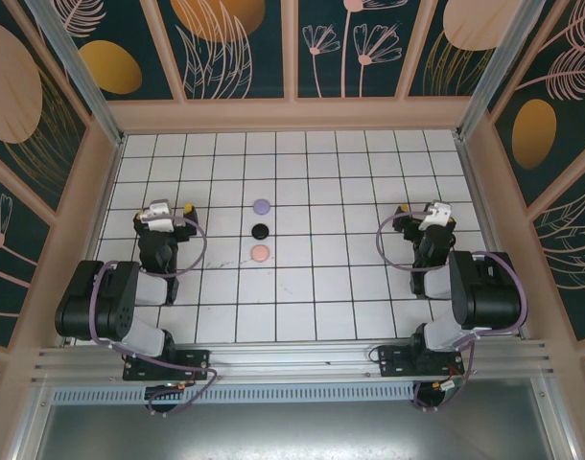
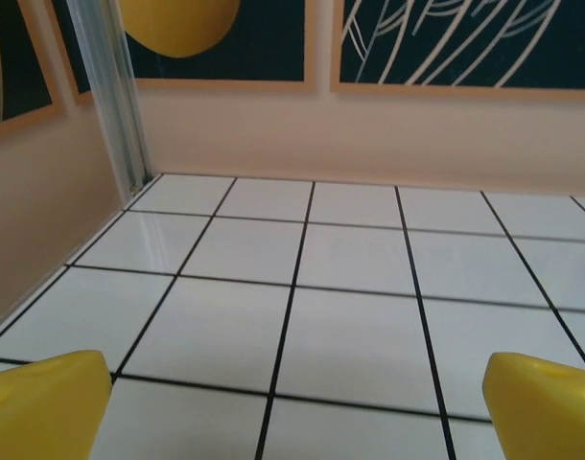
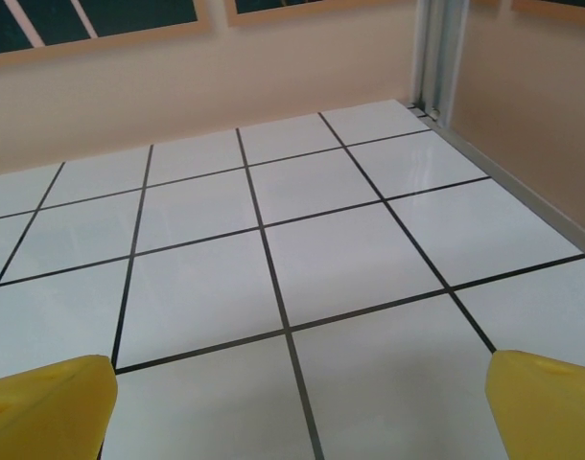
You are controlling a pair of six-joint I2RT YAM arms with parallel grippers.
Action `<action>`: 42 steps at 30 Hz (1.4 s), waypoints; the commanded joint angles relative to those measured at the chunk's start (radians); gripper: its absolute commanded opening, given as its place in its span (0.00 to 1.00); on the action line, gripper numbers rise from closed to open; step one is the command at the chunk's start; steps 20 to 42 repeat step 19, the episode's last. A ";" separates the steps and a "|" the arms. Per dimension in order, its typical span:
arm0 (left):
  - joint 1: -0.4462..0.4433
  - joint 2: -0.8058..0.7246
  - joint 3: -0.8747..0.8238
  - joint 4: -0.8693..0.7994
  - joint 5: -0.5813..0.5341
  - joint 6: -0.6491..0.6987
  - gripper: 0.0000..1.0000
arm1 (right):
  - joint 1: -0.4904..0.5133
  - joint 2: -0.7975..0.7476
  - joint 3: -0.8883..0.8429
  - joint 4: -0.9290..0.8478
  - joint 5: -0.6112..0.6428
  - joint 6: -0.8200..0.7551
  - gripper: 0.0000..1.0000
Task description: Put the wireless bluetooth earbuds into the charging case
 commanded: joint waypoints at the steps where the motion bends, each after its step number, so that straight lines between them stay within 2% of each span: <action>1: 0.021 0.006 0.022 -0.038 0.043 -0.031 0.99 | -0.002 0.004 0.001 0.061 -0.051 0.009 0.99; 9: 0.020 0.004 0.019 -0.031 0.042 -0.028 0.99 | 0.007 0.006 0.009 0.050 -0.060 -0.005 0.99; 13: 0.020 0.008 0.022 -0.037 0.040 -0.030 0.99 | -0.012 0.008 0.025 0.023 -0.119 -0.005 0.99; 42: 0.020 -0.001 0.011 -0.022 0.039 -0.028 0.99 | -0.009 0.005 0.018 0.033 -0.126 -0.013 0.99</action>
